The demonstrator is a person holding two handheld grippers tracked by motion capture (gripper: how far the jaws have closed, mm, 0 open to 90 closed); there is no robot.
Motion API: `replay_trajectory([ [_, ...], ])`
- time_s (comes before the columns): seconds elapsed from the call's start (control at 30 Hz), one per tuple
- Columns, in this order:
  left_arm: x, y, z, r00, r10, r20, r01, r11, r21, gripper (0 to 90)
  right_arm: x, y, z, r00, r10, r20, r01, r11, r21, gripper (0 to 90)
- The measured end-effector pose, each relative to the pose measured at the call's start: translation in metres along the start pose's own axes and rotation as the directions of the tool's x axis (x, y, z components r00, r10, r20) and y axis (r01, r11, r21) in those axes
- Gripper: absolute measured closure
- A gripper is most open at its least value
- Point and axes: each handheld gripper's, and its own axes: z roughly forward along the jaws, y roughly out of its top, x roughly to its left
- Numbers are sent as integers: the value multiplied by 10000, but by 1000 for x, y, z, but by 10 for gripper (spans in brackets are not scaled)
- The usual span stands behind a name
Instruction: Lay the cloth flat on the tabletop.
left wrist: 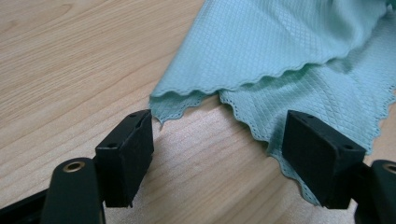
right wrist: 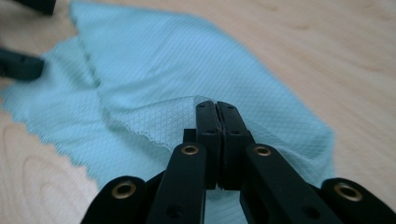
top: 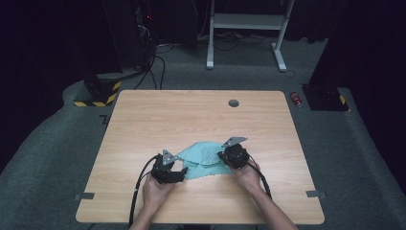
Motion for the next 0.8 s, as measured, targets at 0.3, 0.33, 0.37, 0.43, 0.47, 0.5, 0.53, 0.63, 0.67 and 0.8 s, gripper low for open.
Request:
replay_trajectory([
  [0.3, 0, 0, 0, 10000, 6, 8, -6, 10000, -9, 257, -30, 21, -6, 9880, 1163, 1013, -1122, 9926, -454, 889],
  [0.33, 0, 0, 0, 10000, 14, 8, -14, 10000, -8, 257, -33, 22, -4, 9854, 1256, 1145, -1214, 9917, -433, 889],
  [0.37, 0, 0, 0, 10000, 14, 8, -14, 10000, -4, 257, -36, 23, -2, 9821, 1384, 1277, -1346, 9902, -380, 888],
  [0.43, 0, 0, 0, 10000, 18, 13, -18, 10000, -7, 258, -42, 22, 3, 9752, 1609, 1521, -1582, 9870, -299, 886],
  [0.47, 0, 0, 0, 10000, 7, 24, -7, 10000, -11, 260, -47, 19, 8, 9704, 1826, 1577, -1842, 9829, -47, 881],
  [0.5, 0, 0, 0, 10000, 7, 24, -7, 10000, -11, 261, -47, 19, 8, 9704, 1826, 1577, -1842, 9829, -47, 881],
  [0.53, 0, 0, 0, 10000, 8, 26, -8, 10000, -12, 261, -49, 18, 9, 9694, 1899, 1558, -1934, 9811, 78, 875],
  [0.63, 0, 0, 0, 10000, 2, 49, -2, 10000, -11, 264, -47, 17, 11, 9710, 1849, 1516, -1896, 9817, 171, 802],
  [0.67, -1, 0, -1, 9999, 69, 112, -69, 9999, -75, 289, -42, 20, 4, 9742, 1734, 1446, -1746, 9846, -45, 758],
  [0.8, -2, 1, -1, 10000, 75, 32, -74, 9998, -196, 361, -38, 19, -8, 9773, 1668, 1307, -1623, 9857, -448, 718],
])
